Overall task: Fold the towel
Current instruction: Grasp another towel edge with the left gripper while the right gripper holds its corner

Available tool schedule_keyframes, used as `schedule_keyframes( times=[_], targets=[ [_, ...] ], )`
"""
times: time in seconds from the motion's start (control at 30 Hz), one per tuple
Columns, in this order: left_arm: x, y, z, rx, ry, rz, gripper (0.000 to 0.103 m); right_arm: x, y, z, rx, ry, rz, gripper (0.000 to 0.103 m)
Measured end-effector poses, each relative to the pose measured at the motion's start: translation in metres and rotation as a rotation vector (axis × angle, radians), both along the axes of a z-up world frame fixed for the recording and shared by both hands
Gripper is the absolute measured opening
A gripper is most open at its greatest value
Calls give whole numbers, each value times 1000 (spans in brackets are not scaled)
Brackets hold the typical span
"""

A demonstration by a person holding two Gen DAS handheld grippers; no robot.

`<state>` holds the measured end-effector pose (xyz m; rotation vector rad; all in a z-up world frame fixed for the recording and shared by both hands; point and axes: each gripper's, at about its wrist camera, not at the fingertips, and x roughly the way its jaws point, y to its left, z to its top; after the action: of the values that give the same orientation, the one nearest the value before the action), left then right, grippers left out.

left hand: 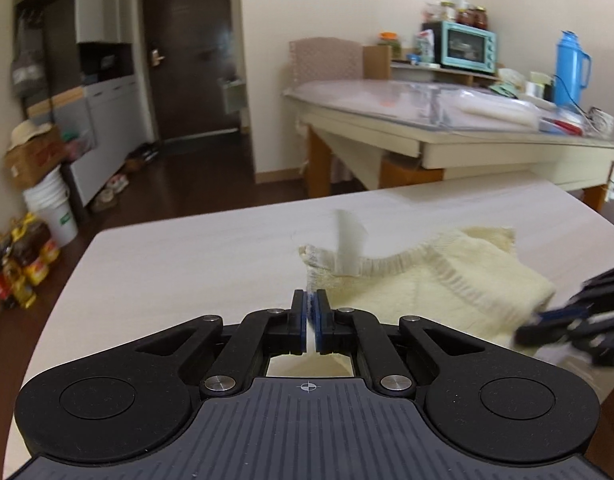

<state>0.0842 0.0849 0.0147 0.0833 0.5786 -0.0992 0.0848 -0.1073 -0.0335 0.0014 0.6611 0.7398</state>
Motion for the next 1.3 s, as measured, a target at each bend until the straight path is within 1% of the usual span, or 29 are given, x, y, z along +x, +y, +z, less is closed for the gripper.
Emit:
schedule_keyframes(
  times=[0.03, 0.1, 0.13, 0.2, 0.23, 0.3, 0.4, 0.47, 0.5, 0.53, 0.57, 0.6, 0.63, 0.67, 0.73, 0.8, 0.87, 0.93, 0.97, 1.0, 1.07, 1.13, 1.17, 1.2, 1.23, 1.3],
  targets=[
    [-1, -1, 0, -4, -2, 0, 4, -3, -11, 11, 12, -46, -41, 7],
    [-4, -7, -1, -8, -7, -11, 4, -5, -23, 23, 16, -84, -77, 7],
    [-6, -10, -1, -9, -9, -17, 4, -14, -38, 35, 10, -121, -111, 7],
    [-11, -16, -3, -7, -3, -33, 4, -29, -53, 43, -17, -126, -135, 7],
    [-15, -18, -6, -10, 10, -46, 4, -36, -61, 46, -30, -126, -146, 7],
    [-22, -22, -12, -18, 36, -69, 4, -46, -68, 43, -56, -93, -135, 7],
    [-27, -23, -16, -52, 61, -113, 4, -68, -78, 27, -94, -26, -130, 7],
    [-21, -29, -14, -78, 71, -178, 9, -74, -82, 13, -116, 36, -130, 7],
    [-19, -31, -12, -78, 67, -200, 12, -74, -82, 10, -122, 42, -137, 12],
    [-13, -39, -10, -78, 63, -250, 14, -74, -83, 7, -127, 49, -147, 12],
    [-6, -45, -8, -79, 61, -293, 20, -74, -84, 5, -132, 55, -157, 17],
    [1, -54, -7, -77, 56, -324, 24, -75, -86, 6, -126, 47, -170, 20],
    [8, -60, -7, -74, 57, -350, 25, -75, -89, 9, -107, 35, -187, 20],
    [16, -69, -7, -71, 69, -395, 30, -73, -93, 13, -82, 23, -200, 20],
    [32, -86, -10, -66, 80, -456, 33, -69, -98, 20, -44, -5, -225, 20],
    [49, -102, -16, -59, 110, -514, 35, -66, -103, 26, -16, -27, -248, 21],
    [69, -119, -26, -35, 146, -562, 36, -63, -107, 29, -15, -34, -262, 23],
    [80, -129, -34, -14, 170, -596, 37, -58, -110, 32, -19, -35, -276, 28],
    [84, -132, -37, -16, 188, -620, 42, -55, -113, 31, -22, -24, -279, 33],
    [87, -134, -39, -26, 208, -644, 47, -54, -115, 30, -23, -18, -280, 34],
    [94, -138, -44, -44, 248, -692, 53, -47, -116, 26, -27, -5, -288, 34],
    [94, -141, -46, -36, 258, -730, 47, -39, -117, 22, -16, 6, -288, 34],
    [93, -143, -47, -30, 261, -748, 26, -36, -117, 21, -11, 11, -287, 34],
    [92, -143, -47, -29, 262, -758, 14, -32, -115, 21, -2, 14, -280, 34],
    [89, -144, -45, -24, 256, -767, 8, -29, -114, 20, 8, 17, -272, 34],
    [84, -144, -41, 1, 240, -775, 6, -16, -109, 19, 47, 35, -240, 36]
  ],
)
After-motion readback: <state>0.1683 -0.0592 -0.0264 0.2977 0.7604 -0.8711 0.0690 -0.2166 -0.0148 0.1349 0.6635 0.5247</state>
